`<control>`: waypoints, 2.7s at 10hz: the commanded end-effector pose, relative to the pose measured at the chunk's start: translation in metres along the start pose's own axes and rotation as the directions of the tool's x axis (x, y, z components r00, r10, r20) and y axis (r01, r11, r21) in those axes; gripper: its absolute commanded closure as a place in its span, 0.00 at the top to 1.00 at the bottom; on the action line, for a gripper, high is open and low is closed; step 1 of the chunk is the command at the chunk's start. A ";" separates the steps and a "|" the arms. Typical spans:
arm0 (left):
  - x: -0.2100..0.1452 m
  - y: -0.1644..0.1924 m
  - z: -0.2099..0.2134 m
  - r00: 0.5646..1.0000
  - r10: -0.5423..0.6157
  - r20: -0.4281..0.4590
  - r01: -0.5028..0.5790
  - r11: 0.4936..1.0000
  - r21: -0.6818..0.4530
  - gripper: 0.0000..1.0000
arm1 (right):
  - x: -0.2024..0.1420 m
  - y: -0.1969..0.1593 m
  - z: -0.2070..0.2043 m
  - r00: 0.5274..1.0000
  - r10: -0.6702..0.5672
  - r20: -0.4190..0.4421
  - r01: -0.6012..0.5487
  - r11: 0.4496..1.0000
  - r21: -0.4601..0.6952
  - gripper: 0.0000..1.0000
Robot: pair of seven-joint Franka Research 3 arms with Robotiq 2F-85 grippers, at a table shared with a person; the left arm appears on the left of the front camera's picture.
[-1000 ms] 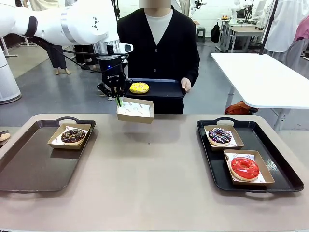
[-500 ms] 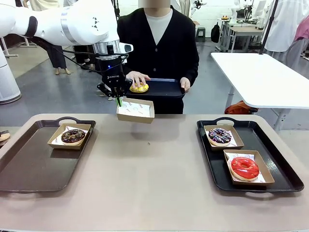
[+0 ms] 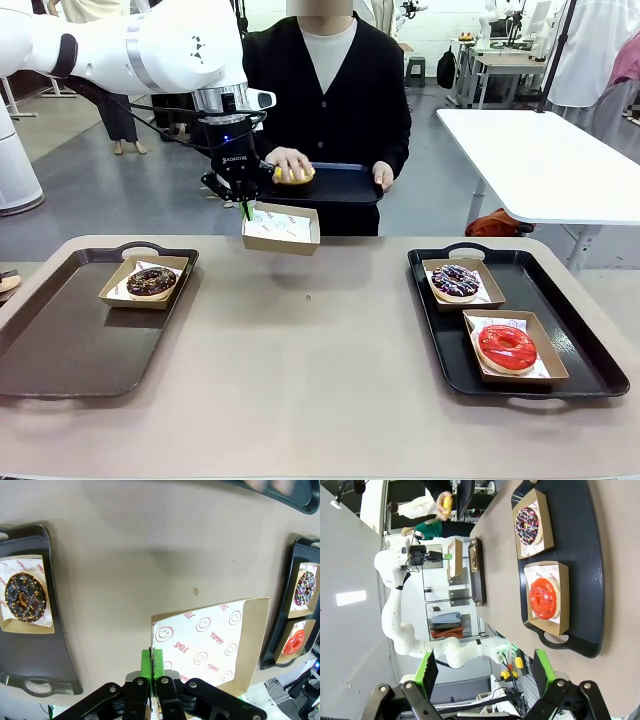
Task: Individually package the donuts and arrange them on the tray.
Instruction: Place the picked Paper togo box on the Handle tray while simultaneously picking up another Paper togo box from the table with the other hand, then place the picked Paper togo box on the Handle tray.
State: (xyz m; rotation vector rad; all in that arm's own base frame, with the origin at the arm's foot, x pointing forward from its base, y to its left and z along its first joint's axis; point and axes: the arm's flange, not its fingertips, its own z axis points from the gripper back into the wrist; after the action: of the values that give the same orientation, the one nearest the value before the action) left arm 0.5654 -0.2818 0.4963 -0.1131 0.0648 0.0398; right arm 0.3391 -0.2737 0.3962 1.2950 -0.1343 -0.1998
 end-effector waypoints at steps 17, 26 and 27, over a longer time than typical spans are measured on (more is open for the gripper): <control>0.000 0.000 0.000 1.000 0.000 0.001 0.000 1.000 -0.002 0.00 | 0.000 -0.002 0.004 1.000 0.014 -0.014 -0.014 1.000 0.002 1.00; -0.092 0.065 0.044 0.989 -0.132 0.067 0.133 0.991 -0.014 0.01 | 0.000 -0.002 0.004 1.000 0.014 -0.014 -0.014 1.000 0.002 1.00; -0.114 0.083 0.050 0.984 -0.152 0.091 0.153 0.988 -0.004 0.01 | 0.000 -0.002 0.004 1.000 0.014 -0.014 -0.014 1.000 0.002 1.00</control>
State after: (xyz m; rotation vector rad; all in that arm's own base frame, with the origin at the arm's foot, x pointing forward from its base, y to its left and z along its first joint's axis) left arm 0.4825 -0.2242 0.5494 -0.1064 0.0011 -0.0816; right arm 0.3393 -0.2744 0.3955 1.2947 -0.1347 -0.1993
